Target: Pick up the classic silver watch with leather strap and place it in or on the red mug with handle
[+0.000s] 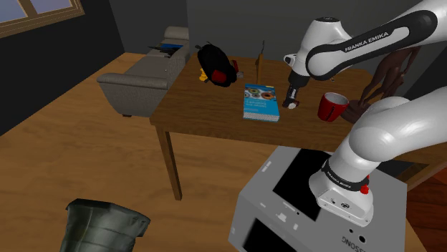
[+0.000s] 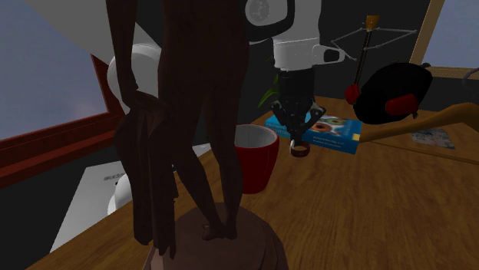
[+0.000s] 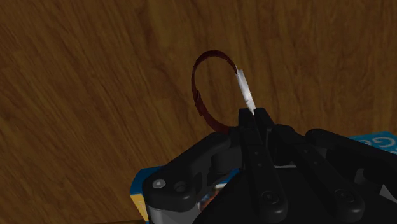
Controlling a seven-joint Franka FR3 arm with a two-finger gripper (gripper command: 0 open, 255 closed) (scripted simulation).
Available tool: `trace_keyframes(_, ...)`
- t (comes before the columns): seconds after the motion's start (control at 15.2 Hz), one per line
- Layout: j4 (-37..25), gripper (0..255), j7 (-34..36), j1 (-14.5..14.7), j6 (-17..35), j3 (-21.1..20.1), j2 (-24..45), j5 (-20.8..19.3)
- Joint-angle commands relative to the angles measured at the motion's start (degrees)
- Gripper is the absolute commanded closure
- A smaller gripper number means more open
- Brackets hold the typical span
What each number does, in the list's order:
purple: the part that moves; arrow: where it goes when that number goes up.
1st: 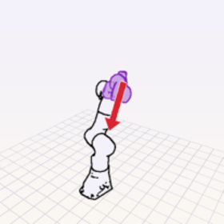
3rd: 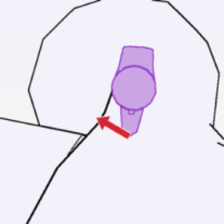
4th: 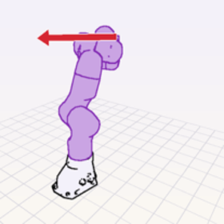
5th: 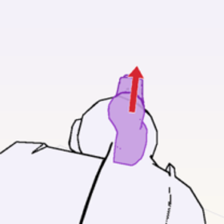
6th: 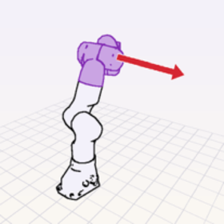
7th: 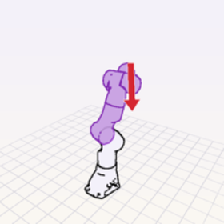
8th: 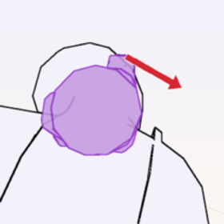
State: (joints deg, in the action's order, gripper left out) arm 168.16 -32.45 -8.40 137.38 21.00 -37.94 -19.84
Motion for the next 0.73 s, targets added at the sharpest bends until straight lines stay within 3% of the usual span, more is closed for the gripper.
trace_keyframes(0.0,0.00,255,0.00,0.00,0.00,0.00,0.00,0.00)
trace_keyframes(0.26,0.00,255,0.00,0.00,0.00,0.00,0.00,0.00)
trace_keyframes(0.66,-2.64,255,-0.36,0.38,-6.69,-1.19,-4.11,1.31)
